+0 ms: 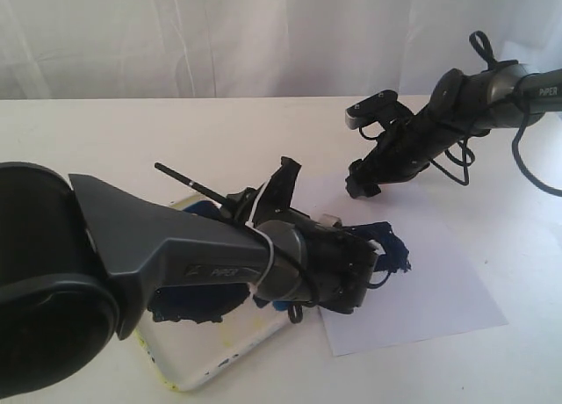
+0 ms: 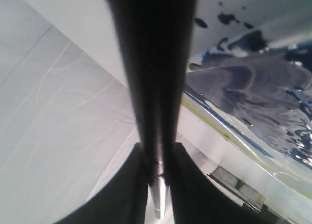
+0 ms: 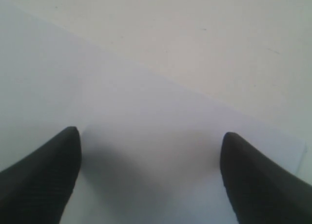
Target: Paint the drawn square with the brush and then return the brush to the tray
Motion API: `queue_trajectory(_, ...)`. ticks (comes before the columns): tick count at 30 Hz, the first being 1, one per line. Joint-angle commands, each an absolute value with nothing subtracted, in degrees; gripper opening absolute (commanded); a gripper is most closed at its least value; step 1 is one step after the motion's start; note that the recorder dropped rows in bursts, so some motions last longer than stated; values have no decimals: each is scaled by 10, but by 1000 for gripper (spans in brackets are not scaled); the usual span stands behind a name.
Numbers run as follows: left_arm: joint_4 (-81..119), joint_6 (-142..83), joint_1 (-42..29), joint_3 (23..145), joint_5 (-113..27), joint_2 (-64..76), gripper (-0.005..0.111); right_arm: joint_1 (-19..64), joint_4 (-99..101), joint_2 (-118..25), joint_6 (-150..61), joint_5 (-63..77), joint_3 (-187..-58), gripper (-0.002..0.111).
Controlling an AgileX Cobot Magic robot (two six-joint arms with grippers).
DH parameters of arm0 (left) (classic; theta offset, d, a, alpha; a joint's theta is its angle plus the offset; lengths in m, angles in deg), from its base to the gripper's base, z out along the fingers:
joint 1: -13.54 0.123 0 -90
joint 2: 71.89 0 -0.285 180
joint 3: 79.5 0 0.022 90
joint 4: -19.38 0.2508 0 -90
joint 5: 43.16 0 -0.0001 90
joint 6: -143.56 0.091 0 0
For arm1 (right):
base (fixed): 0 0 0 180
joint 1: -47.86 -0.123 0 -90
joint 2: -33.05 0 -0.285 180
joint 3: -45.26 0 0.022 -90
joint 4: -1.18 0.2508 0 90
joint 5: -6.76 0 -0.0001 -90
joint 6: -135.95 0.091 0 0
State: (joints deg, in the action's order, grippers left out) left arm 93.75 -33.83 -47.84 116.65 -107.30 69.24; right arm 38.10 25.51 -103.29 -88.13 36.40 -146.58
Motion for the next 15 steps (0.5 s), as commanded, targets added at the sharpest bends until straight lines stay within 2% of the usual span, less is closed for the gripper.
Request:
queue_trajectory(1,960,-364,-477,1148,-1131,678,0,382,236,-1052,-882,377,-1461,73)
queue_trajectory(15,956,-360,-476,1147,-1131,677,0,382,236,-1052,-882,378,-1461,73)
